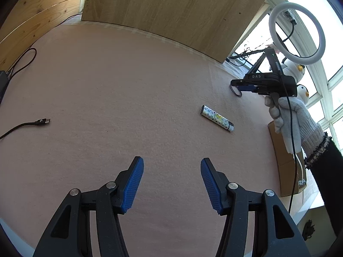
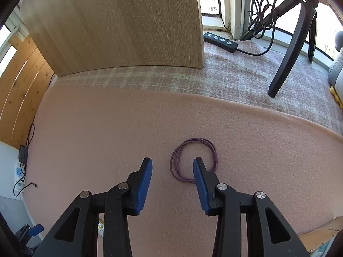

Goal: Organize objects
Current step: 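Move the right tool to the purple cord while the left approaches the lighter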

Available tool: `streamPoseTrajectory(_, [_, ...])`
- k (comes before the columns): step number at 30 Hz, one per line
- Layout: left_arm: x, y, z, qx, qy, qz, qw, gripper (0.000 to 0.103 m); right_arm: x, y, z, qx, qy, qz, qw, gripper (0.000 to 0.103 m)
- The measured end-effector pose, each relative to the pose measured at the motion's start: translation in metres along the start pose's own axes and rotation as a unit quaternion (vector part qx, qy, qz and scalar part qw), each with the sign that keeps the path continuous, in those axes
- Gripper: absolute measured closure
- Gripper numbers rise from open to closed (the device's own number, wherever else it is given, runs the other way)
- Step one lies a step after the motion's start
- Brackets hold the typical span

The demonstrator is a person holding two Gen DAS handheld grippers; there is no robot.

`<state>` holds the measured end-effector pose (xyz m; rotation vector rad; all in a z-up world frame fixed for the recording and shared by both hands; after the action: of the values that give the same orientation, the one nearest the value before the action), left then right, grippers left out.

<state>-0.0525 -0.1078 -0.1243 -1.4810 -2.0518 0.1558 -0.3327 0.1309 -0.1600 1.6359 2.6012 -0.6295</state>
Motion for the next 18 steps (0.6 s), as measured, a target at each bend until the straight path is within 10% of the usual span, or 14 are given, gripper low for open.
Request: streamPoseTrajectory(18, [0.028,-0.019,0.01,0.002,-0.005,0.049,0.9988,0.044,-0.02,0.071,-0.007,-0.095,-0.05,-0.064,0.992,0.066])
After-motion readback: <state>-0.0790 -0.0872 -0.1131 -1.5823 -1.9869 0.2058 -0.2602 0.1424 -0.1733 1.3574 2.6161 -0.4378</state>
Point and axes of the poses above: each gripper's, at about its wrist camera, not at the fingertips, and z roughly the way its jaws point, x to its right, y to its underside, the point moved 3 cm from there along z, roughly the way its jaws point, and after that the axes turned 2 degrees about -z, right-handed, at the moved point
